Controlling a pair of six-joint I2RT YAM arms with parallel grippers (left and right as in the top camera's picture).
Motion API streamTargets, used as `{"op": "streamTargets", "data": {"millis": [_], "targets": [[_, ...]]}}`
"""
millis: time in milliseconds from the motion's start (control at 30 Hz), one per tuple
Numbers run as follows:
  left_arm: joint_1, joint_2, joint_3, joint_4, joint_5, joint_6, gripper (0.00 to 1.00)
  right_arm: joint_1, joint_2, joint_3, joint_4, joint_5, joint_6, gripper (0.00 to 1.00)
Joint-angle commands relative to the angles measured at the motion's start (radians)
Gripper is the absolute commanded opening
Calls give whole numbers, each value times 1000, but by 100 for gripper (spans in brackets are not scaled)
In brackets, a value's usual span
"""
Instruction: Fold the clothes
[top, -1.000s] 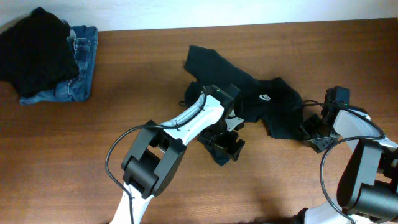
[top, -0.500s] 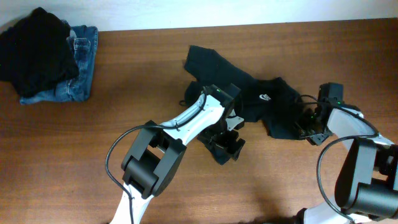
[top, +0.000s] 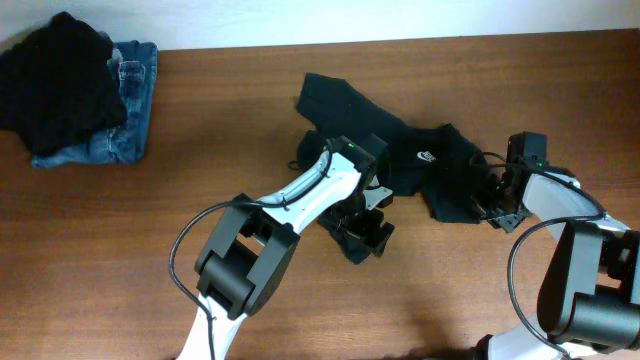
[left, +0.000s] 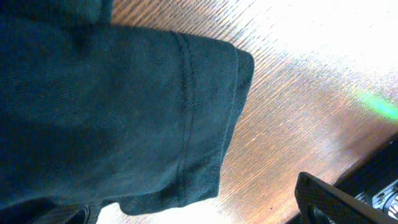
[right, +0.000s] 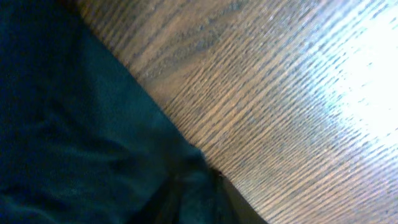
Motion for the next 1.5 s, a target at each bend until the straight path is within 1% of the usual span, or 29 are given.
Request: {"op": "streamTargets", "data": {"millis": [0, 33, 100, 133, 167, 200, 367, 400, 433, 467, 633, 767, 800, 833, 900, 1000, 1067, 1100, 1233, 1267, 1300, 1400, 1467], "targets": [[4, 24, -32, 31, -53, 20, 99, 12, 40, -16, -2, -19, 1, 18], [4, 24, -32, 30, -53, 20, 99, 12, 40, -16, -3, -19, 1, 15], [4, 24, -32, 26, -53, 20, 93, 12, 40, -16, -5, -19, 1, 9], [4, 24, -32, 19, -52, 19, 89, 12, 40, -16, -5, -18, 1, 7], [4, 24, -32, 11, -50, 19, 83, 12, 40, -16, -5, -16, 1, 7], [4, 24, -32, 3, -44, 20, 83, 12, 40, -16, -5, -15, 1, 7], [4, 24, -32, -18, 18, 19, 84, 12, 40, -16, -5, -15, 1, 7], [4, 24, -32, -18, 18, 19, 92, 12, 40, -16, -5, -15, 1, 7], [4, 24, -32, -16, 18, 19, 97, 12, 40, -16, -5, -15, 1, 7], [4, 24, -32, -15, 18, 16, 97, 12, 40, -16, -4, -15, 1, 7], [4, 24, -32, -28, 14, -60, 97, 12, 40, -16, -5, 5, 1, 8], [4, 24, -38, -33, 14, -79, 97, 12, 40, -16, -5, 31, 0, 8], [2, 24, -42, -28, 14, -86, 96, 12, 40, -16, -5, 31, 0, 7], [0, 24, -45, -22, 14, -86, 96, 12, 40, -16, -5, 31, 0, 4], [0, 25, -51, -9, 14, -86, 89, 12, 40, -16, -5, 31, 0, 4], [0, 26, -53, 3, 14, -86, 65, 12, 40, -16, -10, 29, -8, 4], [0, 26, -53, 1, 14, -86, 53, 12, 39, -16, -14, 18, -23, 4], [0, 26, -53, -1, 14, -85, 50, 12, 39, -16, -19, 16, -25, 4], [0, 26, -53, -13, 11, -85, 51, 12, 26, -16, -23, -13, -26, 4], [0, 26, -53, -15, 6, -85, 55, 12, 16, -16, -23, -26, -26, 4], [0, 26, -53, -18, -2, -84, 64, 12, 3, -15, -23, -37, -26, 4], [0, 26, -53, -26, -32, -84, 81, 12, -58, -15, -23, -50, -29, 4], [1, 26, -53, -27, -47, -84, 87, 12, -118, -15, -24, -50, -39, 4]]}}
